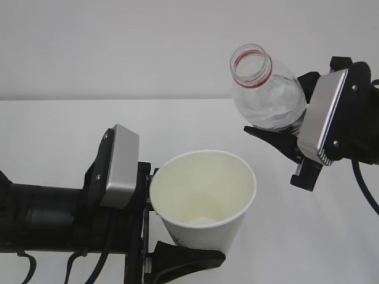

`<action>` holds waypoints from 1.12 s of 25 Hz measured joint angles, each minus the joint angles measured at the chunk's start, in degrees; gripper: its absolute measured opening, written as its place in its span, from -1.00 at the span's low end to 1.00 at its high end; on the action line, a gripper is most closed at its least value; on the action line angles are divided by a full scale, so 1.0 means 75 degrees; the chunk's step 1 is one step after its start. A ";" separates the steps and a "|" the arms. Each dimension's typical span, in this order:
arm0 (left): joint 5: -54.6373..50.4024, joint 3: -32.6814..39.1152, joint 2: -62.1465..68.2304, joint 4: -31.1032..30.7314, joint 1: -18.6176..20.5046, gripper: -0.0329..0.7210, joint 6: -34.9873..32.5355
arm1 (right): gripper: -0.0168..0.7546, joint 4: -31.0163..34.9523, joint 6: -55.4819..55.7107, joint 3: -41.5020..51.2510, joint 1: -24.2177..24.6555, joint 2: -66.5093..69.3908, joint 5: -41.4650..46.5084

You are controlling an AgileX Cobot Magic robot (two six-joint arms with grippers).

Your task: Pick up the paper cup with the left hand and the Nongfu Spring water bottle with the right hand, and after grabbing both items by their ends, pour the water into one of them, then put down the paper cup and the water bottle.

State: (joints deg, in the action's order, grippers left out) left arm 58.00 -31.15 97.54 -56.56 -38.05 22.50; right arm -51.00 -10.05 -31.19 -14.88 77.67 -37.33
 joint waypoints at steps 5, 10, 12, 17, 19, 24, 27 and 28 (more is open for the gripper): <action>0.0000 0.0000 0.0000 -0.0096 0.0000 0.55 0.0000 | 0.21 0.0000 -0.0144 0.0000 0.0000 0.0000 0.0000; 0.0000 0.0000 0.0000 -0.0096 0.0000 0.55 0.0000 | 0.21 0.0000 -0.0497 0.0000 0.0000 0.0000 0.0000; 0.0000 0.0000 0.0000 -0.0096 0.0000 0.55 0.0000 | 0.21 0.0000 -0.0627 0.0000 0.0000 0.0000 0.0000; 0.0036 0.0000 0.0000 -0.0096 0.0000 0.55 0.0000 | 0.21 0.0000 -0.0985 0.0000 0.0000 0.0000 0.0000; 0.0076 0.0000 0.0000 -0.0096 0.0000 0.55 0.0000 | 0.21 0.0000 -0.1107 -0.0007 0.0000 0.0000 0.0000; 0.0125 0.0000 0.0000 -0.0112 0.0000 0.55 0.0000 | 0.21 0.0000 -0.1343 -0.0144 0.0000 0.0000 0.0000; 0.0125 0.0000 0.0000 -0.0112 0.0000 0.55 0.0000 | 0.21 0.0014 -0.1394 -0.0325 0.0000 0.0000 0.0000; 0.0125 0.0000 0.0000 -0.0112 0.0000 0.55 0.0000 | 0.21 0.0014 -0.1451 -0.0362 0.0000 0.0000 0.0000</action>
State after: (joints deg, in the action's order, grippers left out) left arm 58.94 -31.15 97.54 -57.39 -38.05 22.50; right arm -50.89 -20.93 -33.91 -14.88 77.67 -37.33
